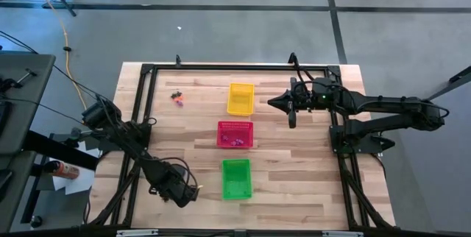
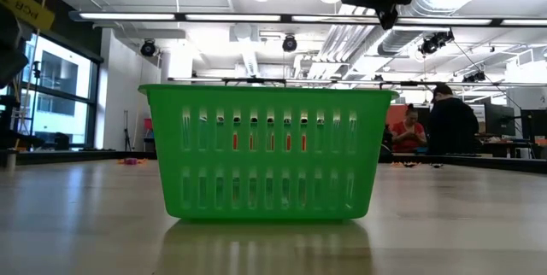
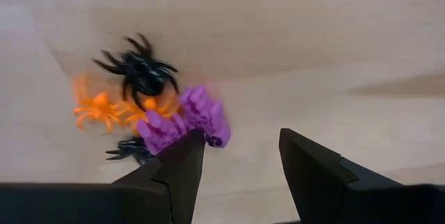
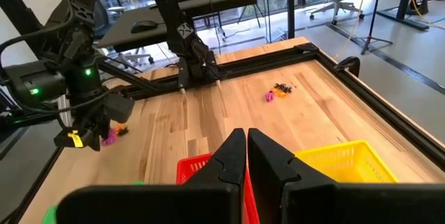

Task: Sort Halloween decoration
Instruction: Put the purple skeleton toy into the red bin

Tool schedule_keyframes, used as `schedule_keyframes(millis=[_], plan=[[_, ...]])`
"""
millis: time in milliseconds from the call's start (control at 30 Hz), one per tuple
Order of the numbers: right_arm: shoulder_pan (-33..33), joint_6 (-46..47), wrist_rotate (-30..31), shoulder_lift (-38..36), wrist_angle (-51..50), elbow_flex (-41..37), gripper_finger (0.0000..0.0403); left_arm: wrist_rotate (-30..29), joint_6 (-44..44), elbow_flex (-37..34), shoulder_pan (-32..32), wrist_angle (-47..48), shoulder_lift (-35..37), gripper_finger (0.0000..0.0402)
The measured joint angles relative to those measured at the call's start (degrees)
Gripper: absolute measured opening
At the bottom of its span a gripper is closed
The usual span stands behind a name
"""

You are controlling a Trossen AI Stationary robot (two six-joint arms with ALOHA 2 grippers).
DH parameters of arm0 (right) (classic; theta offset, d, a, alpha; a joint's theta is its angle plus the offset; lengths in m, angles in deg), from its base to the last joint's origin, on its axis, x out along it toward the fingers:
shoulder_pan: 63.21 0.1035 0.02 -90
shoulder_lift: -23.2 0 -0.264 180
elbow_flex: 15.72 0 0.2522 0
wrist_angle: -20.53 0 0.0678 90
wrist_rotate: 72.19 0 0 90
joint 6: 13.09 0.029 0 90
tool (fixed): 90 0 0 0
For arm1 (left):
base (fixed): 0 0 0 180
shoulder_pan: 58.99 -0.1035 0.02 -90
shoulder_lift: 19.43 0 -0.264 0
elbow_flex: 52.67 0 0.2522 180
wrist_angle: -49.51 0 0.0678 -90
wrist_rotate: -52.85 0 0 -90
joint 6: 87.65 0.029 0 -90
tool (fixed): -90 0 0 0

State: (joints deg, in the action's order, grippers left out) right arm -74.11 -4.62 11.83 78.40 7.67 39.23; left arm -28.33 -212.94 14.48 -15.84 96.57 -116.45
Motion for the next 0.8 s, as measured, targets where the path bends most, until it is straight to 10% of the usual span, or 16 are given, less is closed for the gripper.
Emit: schedule_keyframes(millis=[800], plan=[[0.0, 0.02, 2.42, 0.02, -1.82, 0.0, 0.0012, -0.29, -1.62, -0.05, -0.07, 5.92, -0.68, 0.0176]])
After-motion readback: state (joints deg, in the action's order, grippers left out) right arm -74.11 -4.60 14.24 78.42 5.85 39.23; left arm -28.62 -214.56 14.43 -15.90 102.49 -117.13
